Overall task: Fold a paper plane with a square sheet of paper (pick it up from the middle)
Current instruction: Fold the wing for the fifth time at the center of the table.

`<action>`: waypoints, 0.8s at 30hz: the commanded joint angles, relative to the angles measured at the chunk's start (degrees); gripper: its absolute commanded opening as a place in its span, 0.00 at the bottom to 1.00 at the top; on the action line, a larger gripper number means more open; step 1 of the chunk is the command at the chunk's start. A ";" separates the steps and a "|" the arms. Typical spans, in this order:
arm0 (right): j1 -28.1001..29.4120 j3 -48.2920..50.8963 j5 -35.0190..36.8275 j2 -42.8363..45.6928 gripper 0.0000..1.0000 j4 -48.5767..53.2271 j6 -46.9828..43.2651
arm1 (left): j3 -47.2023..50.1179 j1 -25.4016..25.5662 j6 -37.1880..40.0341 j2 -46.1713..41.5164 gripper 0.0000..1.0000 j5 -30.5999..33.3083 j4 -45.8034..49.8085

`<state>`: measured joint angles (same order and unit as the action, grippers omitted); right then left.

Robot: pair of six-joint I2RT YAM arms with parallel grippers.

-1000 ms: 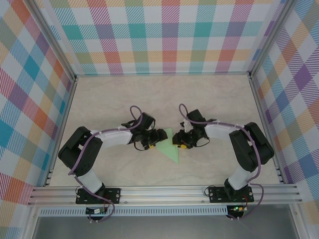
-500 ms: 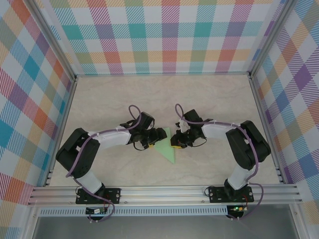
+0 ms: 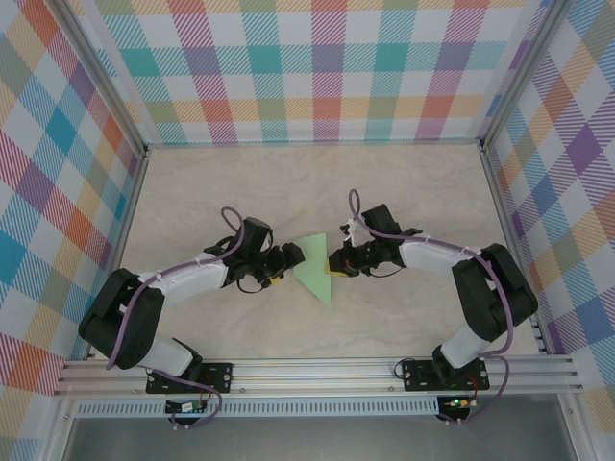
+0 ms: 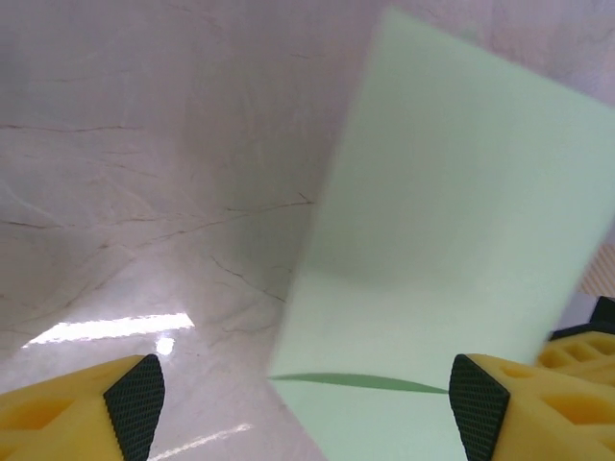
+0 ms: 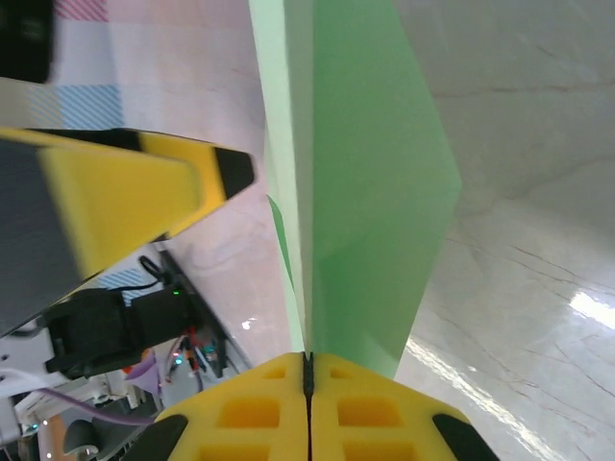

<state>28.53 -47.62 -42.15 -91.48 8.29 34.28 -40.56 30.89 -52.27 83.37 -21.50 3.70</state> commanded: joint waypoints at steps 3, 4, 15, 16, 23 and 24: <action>-1.38 1.71 -7.51 3.04 0.06 -5.10 2.62 | 3.10 -3.63 -3.79 0.15 0.80 -10.52 -13.37; -1.46 1.65 -7.92 3.24 0.06 -4.92 2.55 | 3.28 -3.86 -4.29 0.58 0.80 -11.93 -15.74; -1.75 0.42 -13.49 2.71 0.07 -3.63 -0.36 | 3.19 -7.28 -4.42 3.86 0.62 -21.24 -25.83; -1.73 0.31 -13.73 2.63 0.07 -3.18 -0.96 | 3.21 -7.49 -4.27 3.86 0.61 -21.89 -26.20; -1.98 -0.30 -12.81 0.86 0.08 -0.11 -3.34 | 2.58 -7.78 -0.86 2.36 0.40 -23.19 -22.87; -1.98 -0.20 -12.71 0.32 0.08 -0.16 -3.35 | 2.59 -7.78 -0.21 2.06 0.34 -23.03 -21.86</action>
<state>26.96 -46.83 -53.45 -89.65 6.68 33.47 -37.65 23.73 -55.20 87.15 -42.72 -19.49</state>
